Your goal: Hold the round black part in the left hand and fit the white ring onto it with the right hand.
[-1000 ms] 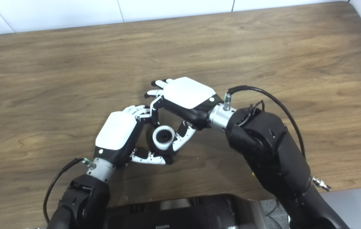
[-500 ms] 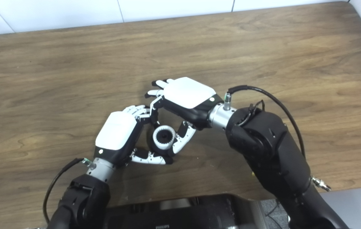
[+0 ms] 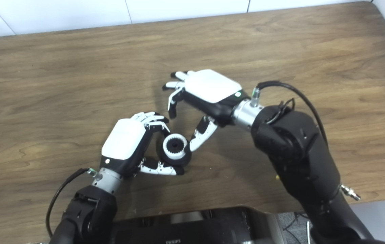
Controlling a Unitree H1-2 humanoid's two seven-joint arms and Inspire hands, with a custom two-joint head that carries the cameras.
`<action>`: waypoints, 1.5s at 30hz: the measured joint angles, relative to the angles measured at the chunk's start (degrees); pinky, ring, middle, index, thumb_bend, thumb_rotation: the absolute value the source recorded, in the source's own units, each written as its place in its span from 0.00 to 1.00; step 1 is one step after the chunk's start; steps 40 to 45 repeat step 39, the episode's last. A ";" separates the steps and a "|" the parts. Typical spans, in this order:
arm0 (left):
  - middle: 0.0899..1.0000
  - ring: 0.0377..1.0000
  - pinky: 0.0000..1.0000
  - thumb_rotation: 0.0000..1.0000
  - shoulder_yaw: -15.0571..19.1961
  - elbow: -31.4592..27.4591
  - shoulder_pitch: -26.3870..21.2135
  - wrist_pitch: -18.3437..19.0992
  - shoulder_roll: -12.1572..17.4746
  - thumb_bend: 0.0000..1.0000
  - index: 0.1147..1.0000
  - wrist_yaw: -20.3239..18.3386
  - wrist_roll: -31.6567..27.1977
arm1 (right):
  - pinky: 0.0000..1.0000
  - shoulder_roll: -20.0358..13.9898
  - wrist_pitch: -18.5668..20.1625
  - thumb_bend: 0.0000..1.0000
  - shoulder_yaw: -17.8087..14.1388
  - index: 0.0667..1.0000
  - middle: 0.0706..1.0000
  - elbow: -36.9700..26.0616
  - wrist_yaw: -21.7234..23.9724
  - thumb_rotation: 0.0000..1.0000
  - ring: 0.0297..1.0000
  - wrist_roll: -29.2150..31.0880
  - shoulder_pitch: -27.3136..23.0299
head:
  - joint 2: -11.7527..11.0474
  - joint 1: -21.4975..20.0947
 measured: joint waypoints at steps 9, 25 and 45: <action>0.75 0.83 0.86 0.05 0.17 0.07 -0.03 0.00 0.17 0.52 0.42 0.20 -0.33 | 1.00 -1.46 2.77 0.94 -3.77 0.56 0.90 -0.41 0.03 0.31 1.00 1.92 -3.00 | -0.70 -0.26; 0.77 0.84 0.85 0.18 0.90 -0.13 -0.31 0.51 0.23 0.70 0.56 -1.94 -1.44 | 1.00 -4.19 5.98 0.96 -6.77 0.59 0.90 -0.31 0.03 0.30 1.00 3.31 -5.14 | -0.97 -0.26; 0.84 0.83 0.82 0.51 0.78 -0.23 -1.26 -0.01 0.60 0.97 0.91 -2.68 0.13 | 1.00 -4.25 7.54 0.99 -6.65 0.59 0.92 0.16 -0.31 0.31 1.00 3.05 -5.15 | -1.05 -0.26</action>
